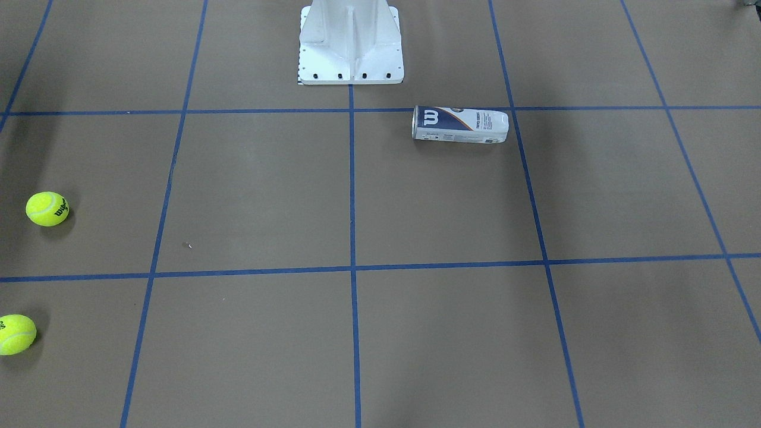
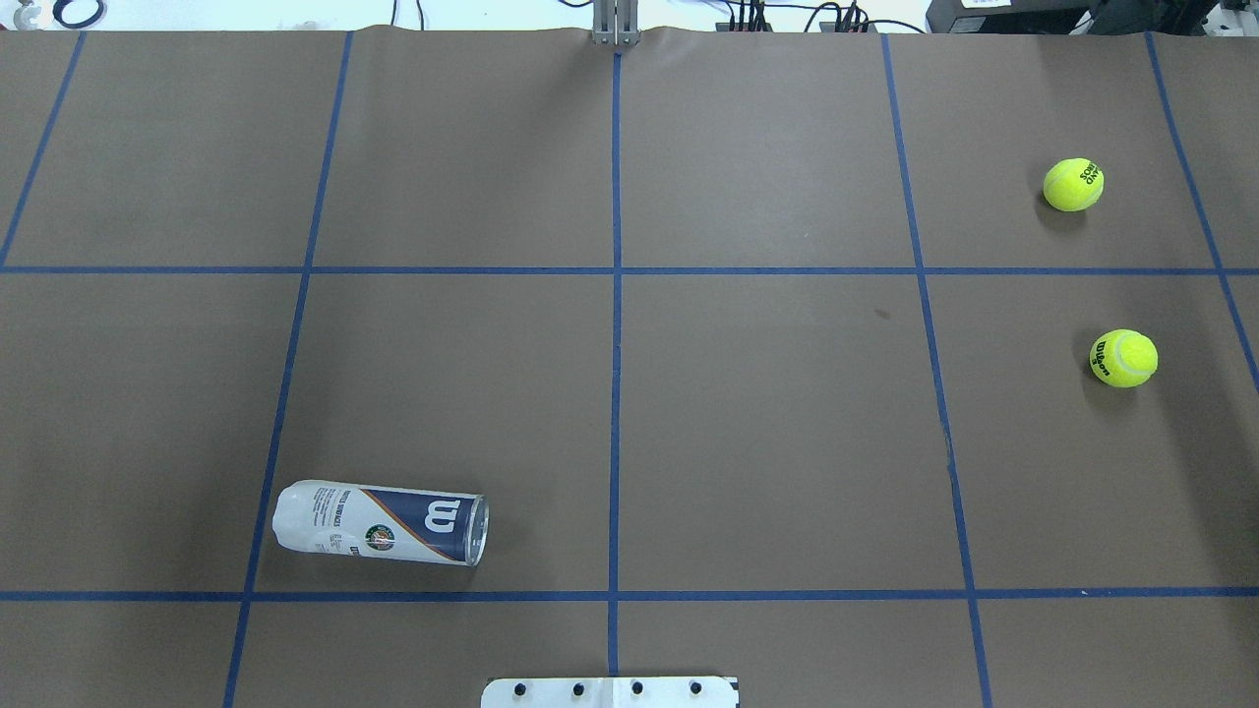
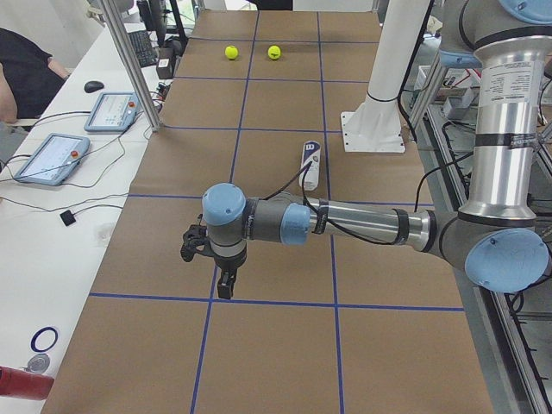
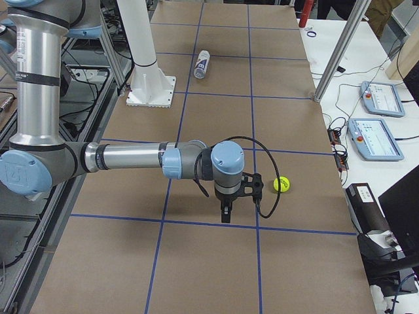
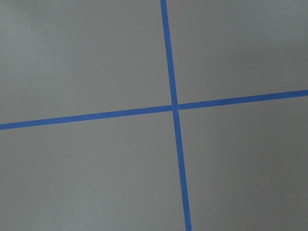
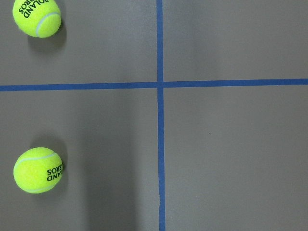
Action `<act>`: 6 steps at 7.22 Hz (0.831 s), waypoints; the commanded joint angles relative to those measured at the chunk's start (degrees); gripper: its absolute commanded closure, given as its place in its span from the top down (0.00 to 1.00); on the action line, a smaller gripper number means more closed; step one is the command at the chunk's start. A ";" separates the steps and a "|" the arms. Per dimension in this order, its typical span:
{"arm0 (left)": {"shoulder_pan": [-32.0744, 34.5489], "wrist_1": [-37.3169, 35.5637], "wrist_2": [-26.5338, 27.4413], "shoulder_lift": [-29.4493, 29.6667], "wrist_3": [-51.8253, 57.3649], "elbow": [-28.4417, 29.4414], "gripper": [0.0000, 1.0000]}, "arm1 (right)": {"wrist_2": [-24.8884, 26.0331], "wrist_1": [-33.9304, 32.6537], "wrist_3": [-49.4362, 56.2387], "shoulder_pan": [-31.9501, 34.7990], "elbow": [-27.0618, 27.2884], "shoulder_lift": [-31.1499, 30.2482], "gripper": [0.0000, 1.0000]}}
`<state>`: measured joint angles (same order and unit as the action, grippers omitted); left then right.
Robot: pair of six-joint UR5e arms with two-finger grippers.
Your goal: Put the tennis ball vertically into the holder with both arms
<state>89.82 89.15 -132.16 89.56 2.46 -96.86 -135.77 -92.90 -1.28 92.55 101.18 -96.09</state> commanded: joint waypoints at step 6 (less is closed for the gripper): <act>-0.09 0.94 0.23 1.22 0.53 -2.89 1.00 | -0.54 0.00 -0.39 -0.36 0.69 0.03 0.99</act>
<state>89.84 89.89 -132.07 90.06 2.93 -98.10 -136.19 -92.90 -1.65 92.20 101.76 -96.07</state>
